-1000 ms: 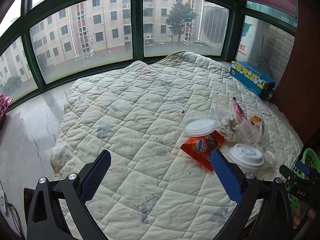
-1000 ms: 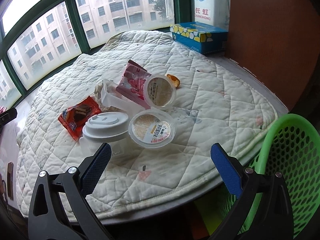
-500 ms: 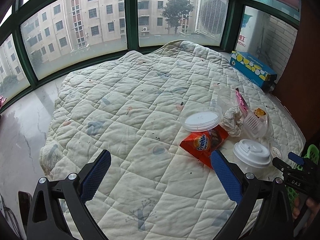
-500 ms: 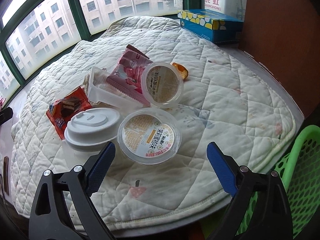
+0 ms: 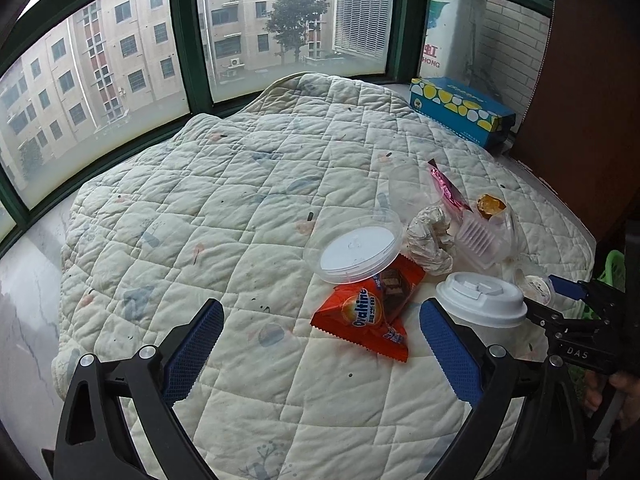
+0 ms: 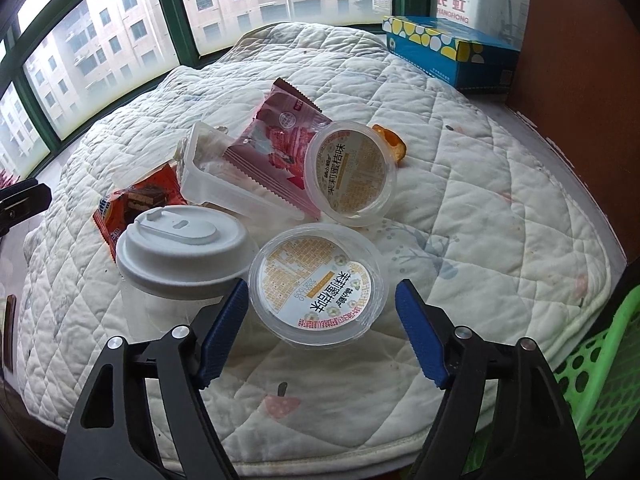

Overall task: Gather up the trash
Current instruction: 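Grasp the clear pudding cup with the right tool while the left tool grasps the clear round lid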

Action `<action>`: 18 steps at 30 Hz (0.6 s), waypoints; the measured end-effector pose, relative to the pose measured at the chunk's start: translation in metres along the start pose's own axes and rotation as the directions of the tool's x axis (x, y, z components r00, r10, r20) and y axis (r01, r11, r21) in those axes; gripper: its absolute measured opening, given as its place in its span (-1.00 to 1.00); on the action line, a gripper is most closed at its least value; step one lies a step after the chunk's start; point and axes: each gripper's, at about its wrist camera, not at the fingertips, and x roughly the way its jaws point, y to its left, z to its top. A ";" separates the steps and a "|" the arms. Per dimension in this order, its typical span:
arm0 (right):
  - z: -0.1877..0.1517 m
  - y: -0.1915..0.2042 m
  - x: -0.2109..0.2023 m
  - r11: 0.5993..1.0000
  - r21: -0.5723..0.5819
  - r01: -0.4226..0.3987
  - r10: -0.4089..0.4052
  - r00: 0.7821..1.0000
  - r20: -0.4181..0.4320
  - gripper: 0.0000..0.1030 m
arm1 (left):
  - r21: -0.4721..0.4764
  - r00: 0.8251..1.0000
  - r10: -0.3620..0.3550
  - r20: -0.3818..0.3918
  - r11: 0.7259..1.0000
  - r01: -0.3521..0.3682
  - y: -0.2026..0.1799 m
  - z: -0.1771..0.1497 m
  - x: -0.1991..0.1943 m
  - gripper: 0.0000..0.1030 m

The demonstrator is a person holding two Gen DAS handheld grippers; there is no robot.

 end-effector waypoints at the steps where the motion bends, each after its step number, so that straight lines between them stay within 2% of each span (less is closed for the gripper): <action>1: 0.000 0.001 0.000 1.000 -0.001 -0.003 0.003 1.000 0.001 0.35 | 0.020 1.000 -0.005 0.000 1.000 0.005 -0.003 0.002 0.003 0.84; 3: 0.000 0.002 0.000 1.000 -0.002 0.004 -0.004 1.000 0.007 0.35 | 0.060 1.000 -0.016 -0.002 0.998 0.016 -0.008 0.008 0.011 0.73; 4: 0.000 0.002 0.000 1.000 -0.002 0.005 -0.005 1.000 0.008 0.35 | 0.078 1.000 -0.022 -0.009 0.997 0.022 -0.011 0.011 0.015 0.58; 7: -0.001 0.001 -0.002 1.000 0.006 0.004 -0.004 1.000 0.013 0.35 | 0.118 0.999 -0.041 -0.021 0.992 0.044 -0.018 0.020 0.028 0.52; 10: -0.001 -0.002 -0.005 1.000 0.021 0.009 -0.009 1.000 0.022 0.34 | 0.154 0.997 -0.068 -0.035 0.985 0.072 -0.025 0.026 0.041 0.28; 12: -0.001 -0.004 -0.008 0.999 0.036 0.004 -0.005 1.000 0.026 0.34 | 0.167 0.994 -0.097 -0.051 0.980 0.104 -0.029 0.031 0.051 0.23; 18: -0.001 -0.011 -0.019 0.998 0.070 0.003 -0.006 0.999 0.045 0.34 | 0.224 0.987 -0.132 -0.093 0.963 0.150 -0.039 0.034 0.072 -0.13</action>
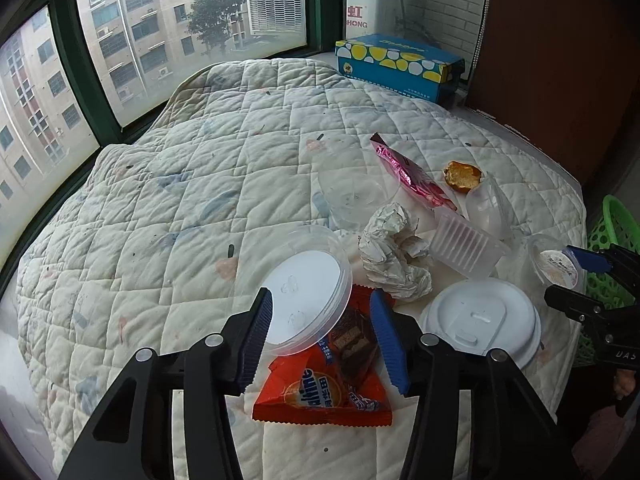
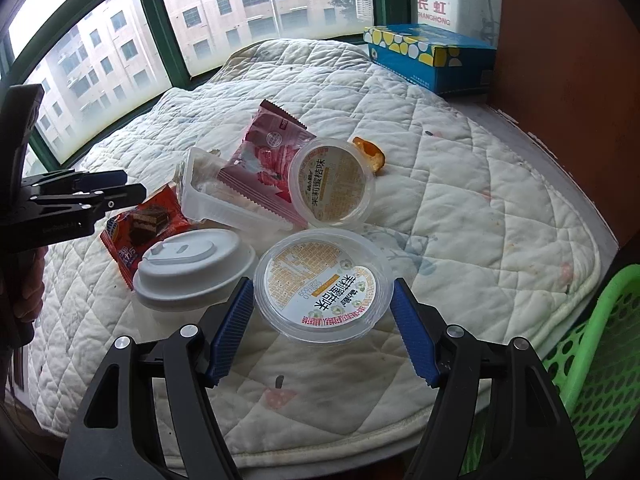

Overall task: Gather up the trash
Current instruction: 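Grasp the clear pudding cup with the right tool while the left tool grasps the clear round lid, then carry both items over the green basket and open both tools to drop them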

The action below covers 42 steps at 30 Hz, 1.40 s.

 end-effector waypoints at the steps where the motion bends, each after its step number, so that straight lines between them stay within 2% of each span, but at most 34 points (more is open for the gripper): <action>1: 0.000 -0.001 -0.003 1.000 0.005 0.001 -0.001 1.000 0.006 0.34 | 0.003 1.000 -0.010 -0.006 1.000 0.010 0.000 0.000 0.003 -0.30; 8: -0.004 -0.007 -0.027 0.999 0.052 0.000 -0.003 0.999 0.047 0.34 | -0.018 1.000 -0.026 0.011 0.999 0.026 0.005 -0.001 0.003 -0.86; 11: -0.008 -0.010 -0.037 0.997 0.077 0.000 -0.005 0.998 0.062 0.34 | -0.016 0.999 -0.018 0.035 1.000 0.019 0.005 -0.002 -0.007 -0.91; 16: -0.015 -0.016 -0.057 0.994 0.110 0.007 -0.018 0.995 0.094 0.34 | -0.035 0.996 0.011 0.086 0.999 -0.008 0.006 0.000 -0.034 -0.92; 22: -0.027 -0.028 -0.088 0.989 0.146 0.038 -0.058 0.989 0.133 0.34 | -0.074 0.988 -0.021 0.156 0.997 0.033 -0.004 0.008 -0.079 -0.92; 29: -0.052 -0.060 -0.121 0.971 0.208 0.121 -0.153 0.978 0.145 0.34 | -0.028 0.969 -0.126 0.214 0.990 0.135 -0.054 0.014 -0.113 -0.92; 36: -0.080 -0.095 -0.145 0.940 0.271 0.205 -0.245 0.962 0.123 0.35 | 0.051 0.945 -0.242 0.219 0.970 0.237 -0.116 0.024 -0.121 -0.92; 42: -0.100 -0.118 -0.159 0.921 0.314 0.229 -0.277 0.954 0.117 0.37 | 0.115 0.927 -0.317 0.200 0.947 0.299 -0.165 0.032 -0.121 -0.92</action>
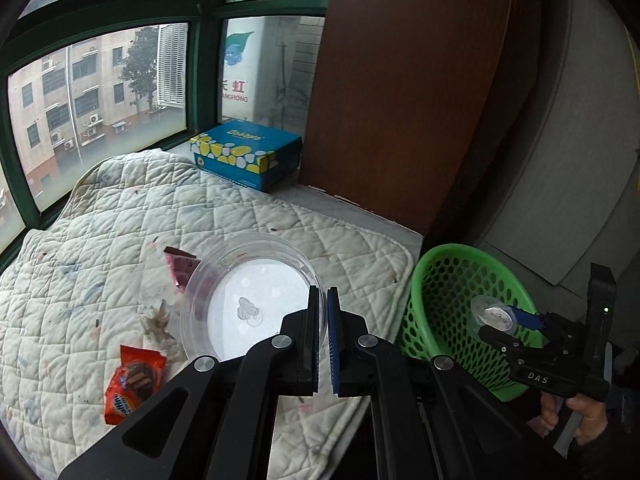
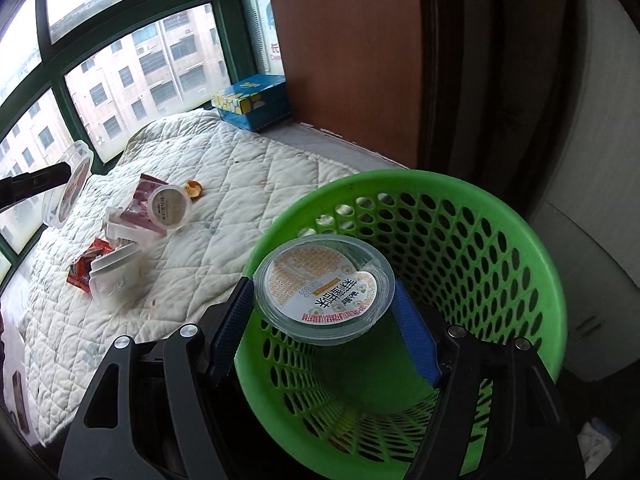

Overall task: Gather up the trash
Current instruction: 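Carry both items over the green basket and open both tools to drop them, then move both open tools back over the mattress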

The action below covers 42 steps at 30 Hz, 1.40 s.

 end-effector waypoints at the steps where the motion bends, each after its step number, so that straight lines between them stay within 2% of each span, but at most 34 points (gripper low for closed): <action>1: -0.001 -0.004 -0.001 1.000 0.009 0.002 -0.002 1.000 0.001 0.38 | 0.010 1.000 -0.012 -0.004 1.000 0.012 -0.008 0.002 0.003 -0.92; 12: -0.008 -0.047 -0.027 0.996 0.082 0.037 -0.040 0.998 0.040 0.50 | 0.093 0.987 -0.141 -0.079 0.985 0.148 -0.085 0.013 0.041 -0.92; 19: -0.014 -0.067 -0.049 0.990 0.108 0.092 -0.102 0.991 0.089 0.58 | 0.118 0.966 -0.222 -0.135 0.964 0.239 -0.133 0.013 0.060 -0.92; 27: -0.022 -0.091 -0.062 0.979 0.159 0.130 -0.148 0.983 0.106 0.58 | 0.110 0.936 -0.279 -0.213 0.945 0.306 -0.170 0.003 0.085 -0.91; 30: -0.024 -0.095 -0.064 0.976 0.171 0.137 -0.157 0.982 0.107 0.59 | 0.106 0.927 -0.292 -0.236 0.940 0.323 -0.178 -0.003 0.091 -0.77; 33: -0.025 -0.097 -0.064 0.974 0.182 0.136 -0.157 0.982 0.109 0.59 | 0.103 0.919 -0.303 -0.254 0.936 0.337 -0.182 -0.009 0.092 -0.54; 34: -0.025 -0.096 -0.064 0.974 0.184 0.133 -0.155 0.982 0.109 0.59 | 0.101 0.917 -0.305 -0.257 0.935 0.340 -0.183 -0.010 0.093 -0.40; 35: -0.025 -0.096 -0.064 0.974 0.184 0.132 -0.153 0.982 0.110 0.59 | 0.100 0.917 -0.302 -0.260 0.936 0.336 -0.183 -0.011 0.094 -0.12; 37: -0.024 -0.095 -0.064 0.975 0.180 0.132 -0.154 0.982 0.112 0.59 | 0.103 0.922 -0.294 -0.250 0.939 0.328 -0.182 -0.015 0.095 -0.06; 39: -0.024 -0.094 -0.065 0.976 0.179 0.128 -0.150 0.982 0.117 0.59 | 0.093 0.918 -0.304 -0.256 0.937 0.336 -0.177 -0.017 0.094 0.00; 42: -0.024 -0.092 -0.066 0.977 0.177 0.121 -0.144 0.982 0.124 0.60 | 0.081 0.927 -0.288 -0.241 0.946 0.315 -0.166 -0.019 0.090 0.05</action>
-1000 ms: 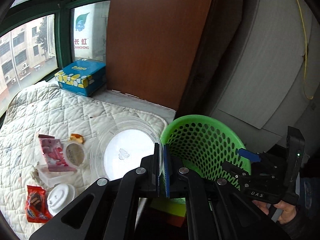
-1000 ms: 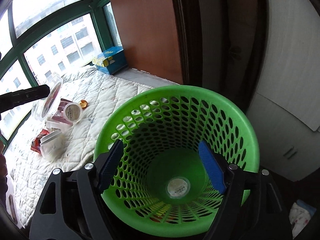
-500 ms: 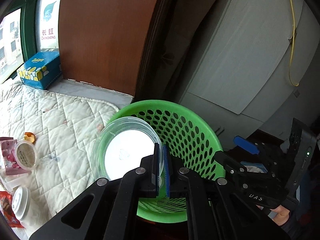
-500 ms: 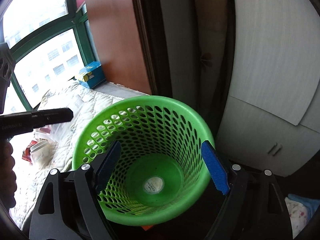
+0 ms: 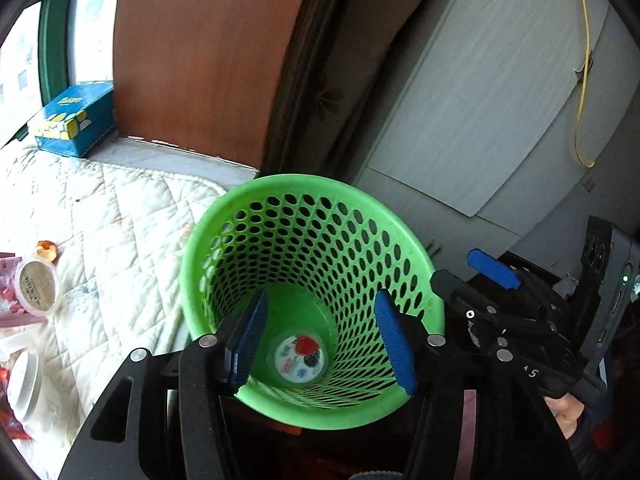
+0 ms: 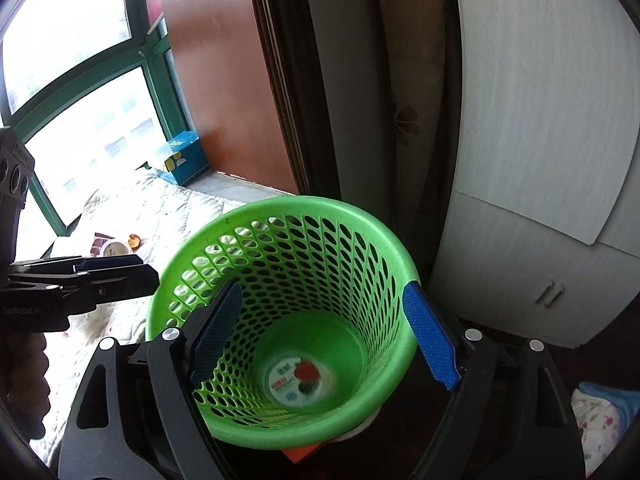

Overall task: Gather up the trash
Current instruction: 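Move both open tools back over the mattress, then grasp the orange snack wrapper with the left tool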

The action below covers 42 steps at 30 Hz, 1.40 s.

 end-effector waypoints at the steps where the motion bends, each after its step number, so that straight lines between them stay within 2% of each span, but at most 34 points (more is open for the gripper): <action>1: 0.000 0.001 0.000 1.000 -0.002 -0.003 0.003 1.000 0.001 0.61 | -0.011 1.000 0.010 0.005 1.000 -0.010 0.003 -0.002 -0.003 0.05; 5: 0.001 0.009 0.000 1.000 -0.017 -0.018 0.018 1.000 0.000 0.63 | -0.063 0.997 0.062 0.034 0.996 -0.060 0.023 -0.013 -0.019 0.12; 11: 0.003 0.026 0.004 0.997 -0.038 -0.060 0.060 0.998 -0.005 0.67 | -0.153 0.984 0.157 0.082 0.978 -0.143 0.056 -0.027 -0.055 0.18; 16: 0.005 0.046 0.009 0.992 -0.071 -0.100 0.099 0.995 -0.012 0.70 | -0.227 0.964 0.244 0.104 0.950 -0.216 0.090 -0.041 -0.085 0.23; 20: 0.005 0.063 0.013 0.987 -0.087 -0.139 0.137 0.990 -0.024 0.71 | -0.280 0.939 0.325 0.110 0.917 -0.284 0.119 -0.056 -0.108 0.27; 24: 0.005 0.082 0.016 0.979 -0.111 -0.171 0.168 0.985 -0.035 0.71 | -0.340 0.912 0.399 0.091 0.874 -0.348 0.152 -0.071 -0.124 0.27; 29: 0.005 0.107 0.020 0.968 -0.149 -0.202 0.197 0.979 -0.050 0.71 | -0.405 0.866 0.498 0.035 0.800 -0.444 0.199 -0.096 -0.143 0.34; 32: 0.005 0.119 0.023 0.962 -0.165 -0.218 0.210 0.976 -0.062 0.71 | -0.437 0.843 0.538 -0.009 0.756 -0.487 0.229 -0.110 -0.150 0.34; 35: 0.006 0.132 0.028 0.956 -0.173 -0.237 0.227 0.971 -0.078 0.71 | -0.457 0.827 0.560 -0.058 0.722 -0.520 0.254 -0.124 -0.151 0.34; 38: 0.007 0.146 0.033 0.949 -0.193 -0.250 0.237 0.967 -0.090 0.71 | -0.466 0.821 0.562 -0.101 0.703 -0.538 0.275 -0.135 -0.147 0.34; 40: 0.006 0.155 0.035 0.944 -0.206 -0.259 0.243 0.965 -0.097 0.71 | -0.465 0.822 0.555 -0.124 0.700 -0.543 0.286 -0.140 -0.141 0.34; 42: 0.006 0.164 0.039 0.939 -0.217 -0.268 0.249 0.962 -0.109 0.71 | -0.464 0.825 0.547 -0.140 0.700 -0.543 0.295 -0.142 -0.136 0.45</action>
